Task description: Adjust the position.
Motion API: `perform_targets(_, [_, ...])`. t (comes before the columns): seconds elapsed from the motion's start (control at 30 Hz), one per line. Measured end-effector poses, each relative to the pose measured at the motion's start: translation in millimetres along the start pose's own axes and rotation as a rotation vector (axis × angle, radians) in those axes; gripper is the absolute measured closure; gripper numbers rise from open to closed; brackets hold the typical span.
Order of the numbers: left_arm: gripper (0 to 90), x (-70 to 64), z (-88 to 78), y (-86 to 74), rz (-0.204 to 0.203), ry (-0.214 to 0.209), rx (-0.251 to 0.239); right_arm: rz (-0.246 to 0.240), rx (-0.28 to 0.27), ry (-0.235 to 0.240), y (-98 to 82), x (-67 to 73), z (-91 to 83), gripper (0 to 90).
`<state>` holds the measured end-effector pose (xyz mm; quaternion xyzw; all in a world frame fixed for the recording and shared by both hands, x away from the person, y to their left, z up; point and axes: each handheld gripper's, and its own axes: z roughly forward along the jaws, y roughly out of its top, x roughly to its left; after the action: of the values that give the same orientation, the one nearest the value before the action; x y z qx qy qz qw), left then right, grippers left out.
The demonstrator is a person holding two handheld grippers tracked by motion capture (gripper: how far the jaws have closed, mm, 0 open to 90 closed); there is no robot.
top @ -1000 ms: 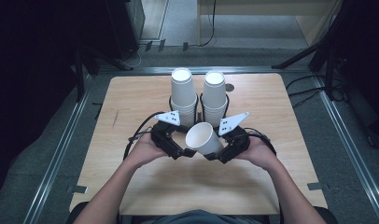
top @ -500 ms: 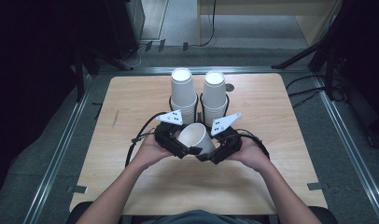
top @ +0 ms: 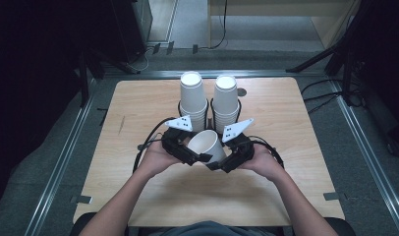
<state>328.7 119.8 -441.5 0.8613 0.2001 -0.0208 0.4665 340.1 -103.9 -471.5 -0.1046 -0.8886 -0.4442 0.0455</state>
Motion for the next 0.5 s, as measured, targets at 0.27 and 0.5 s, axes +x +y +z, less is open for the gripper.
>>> perform_targets(0.27, [14.1, 1.8, -1.2, 0.1, -0.001, -0.006, 0.020, 0.014, 0.022, -0.014, 0.0, 0.7, 1.3, 16.5])
perform_targets(0.5, [14.1, 1.6, 1.5, -1.9, 0.028, 0.020, 0.069, 0.001, 0.071, -0.051, -3.1, 2.7, 2.1, 15.0])
